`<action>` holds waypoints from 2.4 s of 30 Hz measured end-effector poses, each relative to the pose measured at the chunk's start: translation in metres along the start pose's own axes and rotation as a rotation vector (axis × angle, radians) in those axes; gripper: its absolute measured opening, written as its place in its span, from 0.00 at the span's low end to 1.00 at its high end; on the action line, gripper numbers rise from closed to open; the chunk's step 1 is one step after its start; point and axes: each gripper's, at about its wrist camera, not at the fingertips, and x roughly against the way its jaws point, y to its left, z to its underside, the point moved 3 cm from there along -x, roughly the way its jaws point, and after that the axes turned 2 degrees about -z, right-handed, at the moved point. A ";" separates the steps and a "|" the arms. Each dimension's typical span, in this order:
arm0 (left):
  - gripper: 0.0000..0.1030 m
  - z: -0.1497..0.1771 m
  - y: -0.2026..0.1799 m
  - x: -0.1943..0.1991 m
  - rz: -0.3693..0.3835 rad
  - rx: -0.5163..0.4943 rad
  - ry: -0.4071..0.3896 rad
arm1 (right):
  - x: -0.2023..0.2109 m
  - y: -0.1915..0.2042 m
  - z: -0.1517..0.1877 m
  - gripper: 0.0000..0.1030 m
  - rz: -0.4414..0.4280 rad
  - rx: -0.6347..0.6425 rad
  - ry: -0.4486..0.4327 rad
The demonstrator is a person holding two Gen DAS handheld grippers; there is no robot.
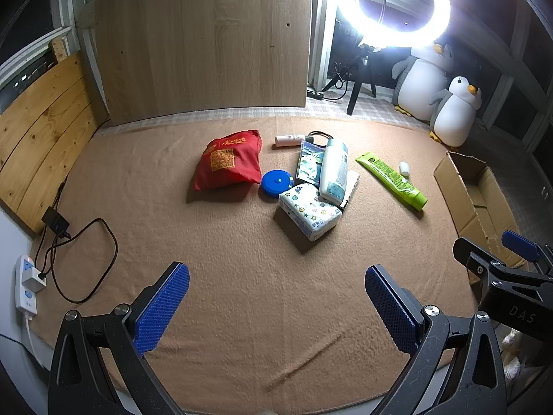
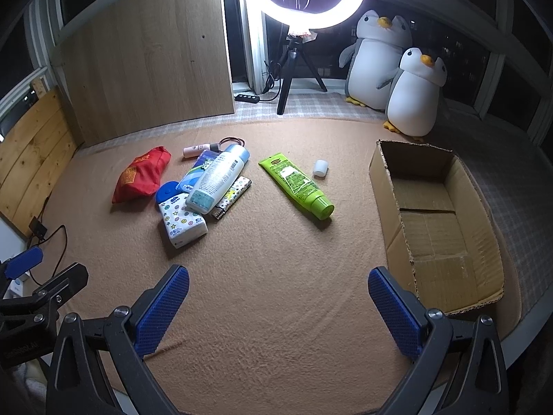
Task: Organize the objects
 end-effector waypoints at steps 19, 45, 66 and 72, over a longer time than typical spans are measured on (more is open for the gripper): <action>1.00 -0.005 -0.002 -0.005 0.004 -0.006 0.003 | -0.010 -0.003 -0.004 1.00 0.002 -0.006 0.027; 1.00 -0.006 0.001 -0.013 0.005 -0.005 0.014 | -0.021 0.000 -0.008 1.00 -0.005 -0.026 0.063; 1.00 -0.020 0.002 -0.061 0.015 -0.006 0.076 | -0.028 -0.015 -0.004 1.00 0.000 -0.059 0.097; 0.97 -0.037 0.004 -0.088 -0.005 -0.006 0.087 | -0.029 -0.021 -0.001 0.99 0.008 -0.063 0.111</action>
